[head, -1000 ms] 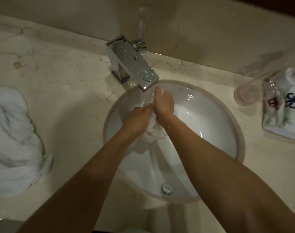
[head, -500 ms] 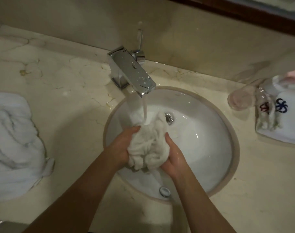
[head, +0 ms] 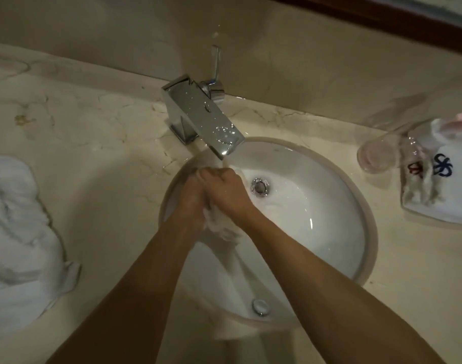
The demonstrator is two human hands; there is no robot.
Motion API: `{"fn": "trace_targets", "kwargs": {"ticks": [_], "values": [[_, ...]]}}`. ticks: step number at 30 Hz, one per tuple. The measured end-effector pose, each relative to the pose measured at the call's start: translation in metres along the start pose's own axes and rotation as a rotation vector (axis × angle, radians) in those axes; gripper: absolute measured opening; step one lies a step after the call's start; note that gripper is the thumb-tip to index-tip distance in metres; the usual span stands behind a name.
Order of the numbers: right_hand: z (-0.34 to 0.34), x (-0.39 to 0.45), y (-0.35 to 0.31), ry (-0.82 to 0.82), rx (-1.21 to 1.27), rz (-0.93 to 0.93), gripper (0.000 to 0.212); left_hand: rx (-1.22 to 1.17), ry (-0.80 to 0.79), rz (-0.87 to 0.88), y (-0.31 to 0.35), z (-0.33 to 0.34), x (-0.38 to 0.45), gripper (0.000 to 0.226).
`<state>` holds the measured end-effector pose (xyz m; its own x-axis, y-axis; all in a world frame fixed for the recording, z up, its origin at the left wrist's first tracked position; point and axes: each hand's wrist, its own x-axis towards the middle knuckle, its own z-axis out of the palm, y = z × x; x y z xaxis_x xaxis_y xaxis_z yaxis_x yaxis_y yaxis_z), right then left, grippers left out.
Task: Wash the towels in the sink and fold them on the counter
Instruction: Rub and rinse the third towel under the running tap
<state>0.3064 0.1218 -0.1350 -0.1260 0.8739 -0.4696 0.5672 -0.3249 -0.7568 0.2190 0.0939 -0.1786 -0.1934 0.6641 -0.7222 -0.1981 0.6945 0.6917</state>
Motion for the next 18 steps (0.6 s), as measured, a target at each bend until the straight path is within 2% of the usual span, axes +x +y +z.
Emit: {"fn": "trace_targets", "kwargs": {"ticks": [1,3,4,6,7,9,11,12,14,15,16,18], "values": [[0.0,0.005,0.002,0.044,-0.012,0.025,0.025,0.111,0.078,0.008,-0.011,0.006,0.002,0.035],[-0.001,0.023,0.011,0.146,-0.055,0.177,0.027,0.036,0.102,-0.075,-0.003,0.024,-0.022,0.031],[-0.003,0.028,0.012,0.118,-0.058,0.267,0.03,0.132,0.033,-0.123,0.006,0.027,-0.033,0.033],[-0.006,0.022,0.007,0.01,-0.012,0.231,0.032,0.103,0.065,-0.047,0.013,0.014,-0.038,0.037],[-0.007,0.014,0.009,-0.055,0.057,0.221,0.035,0.047,0.072,-0.064,0.01,0.013,-0.028,0.039],[-0.01,0.0,0.018,-0.15,0.114,0.262,0.042,0.079,0.016,-0.093,0.01,0.009,-0.028,0.043],[-0.017,-0.006,0.041,-0.061,0.174,0.311,0.043,0.208,-0.036,-0.11,0.003,0.009,-0.039,0.038],[-0.022,-0.009,0.051,-0.017,0.232,0.362,0.04,0.264,-0.025,-0.105,0.0,0.008,-0.045,0.031],[-0.034,-0.028,0.067,-0.039,0.508,0.454,0.027,0.35,0.02,-0.159,-0.011,0.006,-0.054,0.023],[-0.037,-0.042,0.075,-0.075,0.659,0.504,0.025,0.319,0.046,-0.227,-0.018,0.002,-0.056,0.021],[-0.04,-0.058,0.085,-0.132,0.81,0.567,0.03,0.212,0.053,-0.291,-0.022,-0.003,-0.057,0.017],[-0.045,-0.088,0.104,-0.235,0.999,0.633,0.055,0.068,0.047,-0.387,-0.025,-0.017,-0.062,0.01]]}}
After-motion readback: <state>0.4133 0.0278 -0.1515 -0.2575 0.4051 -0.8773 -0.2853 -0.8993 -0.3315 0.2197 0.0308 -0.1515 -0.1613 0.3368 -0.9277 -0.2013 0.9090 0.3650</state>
